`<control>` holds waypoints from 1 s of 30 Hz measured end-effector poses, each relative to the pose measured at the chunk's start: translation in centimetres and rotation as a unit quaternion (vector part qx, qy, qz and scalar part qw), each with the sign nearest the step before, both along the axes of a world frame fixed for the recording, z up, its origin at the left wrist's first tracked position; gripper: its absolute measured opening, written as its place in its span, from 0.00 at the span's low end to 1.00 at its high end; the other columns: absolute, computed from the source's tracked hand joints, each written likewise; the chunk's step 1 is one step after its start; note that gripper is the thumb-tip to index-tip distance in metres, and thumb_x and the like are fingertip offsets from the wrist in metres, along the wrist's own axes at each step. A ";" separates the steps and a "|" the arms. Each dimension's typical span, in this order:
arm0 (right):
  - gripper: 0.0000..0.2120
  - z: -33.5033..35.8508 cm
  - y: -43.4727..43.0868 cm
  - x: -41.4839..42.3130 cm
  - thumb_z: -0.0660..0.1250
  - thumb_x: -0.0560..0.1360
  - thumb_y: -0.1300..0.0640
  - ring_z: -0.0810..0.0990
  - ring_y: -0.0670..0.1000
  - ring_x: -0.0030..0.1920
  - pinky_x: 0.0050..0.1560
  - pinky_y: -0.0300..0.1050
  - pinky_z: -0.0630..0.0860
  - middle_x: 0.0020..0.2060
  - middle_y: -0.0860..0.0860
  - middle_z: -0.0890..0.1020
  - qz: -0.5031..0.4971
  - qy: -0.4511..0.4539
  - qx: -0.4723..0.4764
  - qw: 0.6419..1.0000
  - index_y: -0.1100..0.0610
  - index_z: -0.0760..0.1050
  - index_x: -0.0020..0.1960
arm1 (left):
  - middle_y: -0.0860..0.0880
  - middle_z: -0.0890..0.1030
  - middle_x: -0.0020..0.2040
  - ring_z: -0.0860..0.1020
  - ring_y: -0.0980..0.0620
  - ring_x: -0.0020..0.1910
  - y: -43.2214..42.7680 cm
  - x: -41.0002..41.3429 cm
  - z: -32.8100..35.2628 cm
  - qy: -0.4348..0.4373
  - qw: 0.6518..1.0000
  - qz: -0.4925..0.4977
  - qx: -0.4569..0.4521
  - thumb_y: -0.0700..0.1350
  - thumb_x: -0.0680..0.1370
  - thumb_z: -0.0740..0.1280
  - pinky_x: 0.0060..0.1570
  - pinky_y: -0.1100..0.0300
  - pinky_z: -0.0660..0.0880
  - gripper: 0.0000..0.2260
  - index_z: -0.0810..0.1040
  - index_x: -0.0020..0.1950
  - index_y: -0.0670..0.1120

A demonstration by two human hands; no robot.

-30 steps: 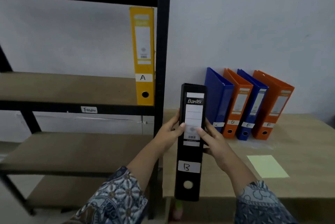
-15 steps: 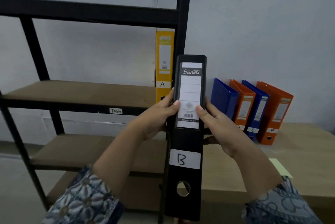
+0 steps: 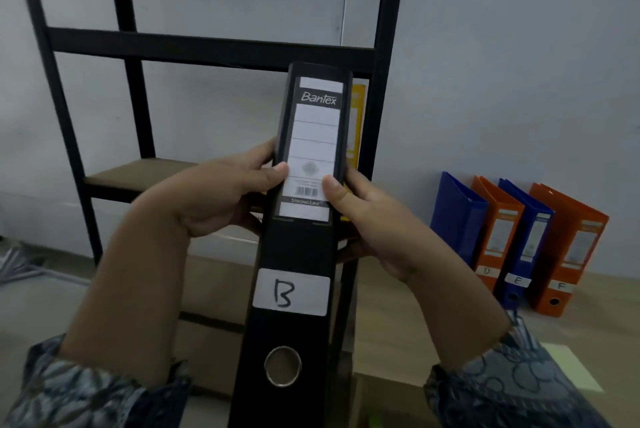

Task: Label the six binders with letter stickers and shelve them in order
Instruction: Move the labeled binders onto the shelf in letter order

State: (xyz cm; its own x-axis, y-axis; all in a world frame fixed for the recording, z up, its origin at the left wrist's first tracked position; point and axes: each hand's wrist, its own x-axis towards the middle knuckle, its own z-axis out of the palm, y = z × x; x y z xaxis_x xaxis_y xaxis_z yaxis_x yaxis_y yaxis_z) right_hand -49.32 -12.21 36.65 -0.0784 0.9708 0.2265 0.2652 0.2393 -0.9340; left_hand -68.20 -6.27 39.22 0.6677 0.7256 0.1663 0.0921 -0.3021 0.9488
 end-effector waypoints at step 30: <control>0.27 -2.7 18.2 -0.3 0.58 0.80 0.57 0.75 0.36 0.57 0.46 0.26 0.75 0.60 0.41 0.73 -0.081 0.023 0.132 0.988 0.45 0.53 0.76 | 0.55 0.66 0.74 0.72 0.49 0.68 20.6 1.8 -3.6 -0.167 0.982 -0.082 -0.021 0.38 0.74 0.63 0.54 0.51 0.78 0.32 0.59 0.74 0.61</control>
